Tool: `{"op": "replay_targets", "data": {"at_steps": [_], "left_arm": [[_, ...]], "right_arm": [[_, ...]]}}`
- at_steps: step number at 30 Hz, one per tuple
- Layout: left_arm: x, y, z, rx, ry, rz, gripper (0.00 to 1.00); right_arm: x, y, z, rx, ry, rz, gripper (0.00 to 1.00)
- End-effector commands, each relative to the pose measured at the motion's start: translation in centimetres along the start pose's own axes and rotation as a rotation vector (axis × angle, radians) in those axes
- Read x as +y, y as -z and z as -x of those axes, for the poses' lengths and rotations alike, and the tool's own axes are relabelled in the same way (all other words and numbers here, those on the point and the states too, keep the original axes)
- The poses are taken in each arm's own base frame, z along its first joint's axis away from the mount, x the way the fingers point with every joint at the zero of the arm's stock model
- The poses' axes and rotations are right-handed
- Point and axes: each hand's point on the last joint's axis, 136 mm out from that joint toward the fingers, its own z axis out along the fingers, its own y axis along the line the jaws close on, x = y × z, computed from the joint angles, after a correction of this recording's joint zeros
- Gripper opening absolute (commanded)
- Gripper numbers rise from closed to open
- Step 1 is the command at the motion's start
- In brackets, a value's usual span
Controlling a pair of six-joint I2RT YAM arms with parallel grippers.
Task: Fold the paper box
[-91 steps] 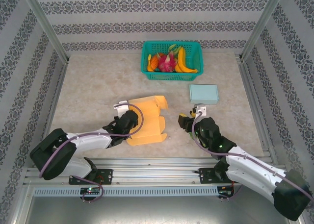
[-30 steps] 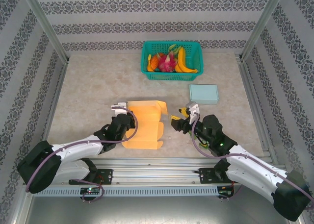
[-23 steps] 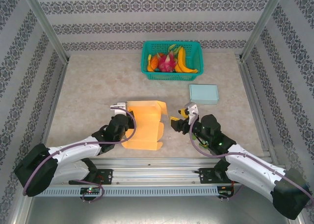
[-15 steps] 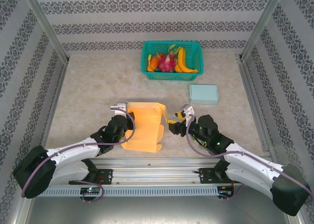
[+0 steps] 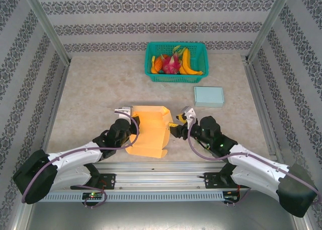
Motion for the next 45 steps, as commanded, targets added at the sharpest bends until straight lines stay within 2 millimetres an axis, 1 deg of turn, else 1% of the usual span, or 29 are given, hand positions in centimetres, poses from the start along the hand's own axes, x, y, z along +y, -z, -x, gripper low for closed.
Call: {"op": "replay_targets", "data": {"at_steps": [1,9,12,15,20,25,28,32,39,41,45], "left_arm": [[-1.1,-0.1,0.6,-0.024,-0.007,-0.037,0.00],[-0.9,-0.4,0.7,-0.027,0.016,-0.017,0.00],[-0.2,-0.7,0.4,-0.018,0.030,0.030,0.00],[0.2,-1.0,0.1,-0.023,0.047,0.051,0.00],[0.1,-1.4,-0.2,-0.023,0.050,0.076,0.00],[-0.1,-1.9,-0.5,-0.018,0.046,0.093,0.00],[-0.2,-2.1,-0.8,-0.014,0.039,0.105,0.00],[-0.5,-2.5,-1.5,-0.005,0.021,0.114,0.00],[-0.9,-3.1,-2.2,0.010,0.001,0.127,0.00],[-1.0,-3.2,-2.4,0.013,0.002,0.129,0.00],[-1.0,-3.4,-2.8,0.023,0.003,0.137,0.00]], "right_arm": [[0.6,-0.2,1.5,-0.033,0.027,0.011,0.56],[1.3,-1.5,1.0,0.002,0.031,0.024,0.53],[1.6,-2.0,1.1,0.002,0.024,0.017,0.52],[1.4,-2.5,1.3,0.000,0.022,-0.018,0.50],[0.8,-3.6,1.3,0.015,0.018,-0.080,0.48],[1.1,-5.1,1.0,0.033,0.017,-0.078,0.46],[1.1,-6.0,0.7,0.043,0.016,-0.091,0.44],[0.0,-7.1,0.1,0.050,0.023,-0.161,0.38],[-2.3,-8.2,-0.6,0.017,0.034,-0.278,0.36],[-3.2,-8.4,-0.9,0.017,0.052,-0.327,0.34],[-4.6,-9.1,-1.5,0.014,0.083,-0.403,0.24]]}}
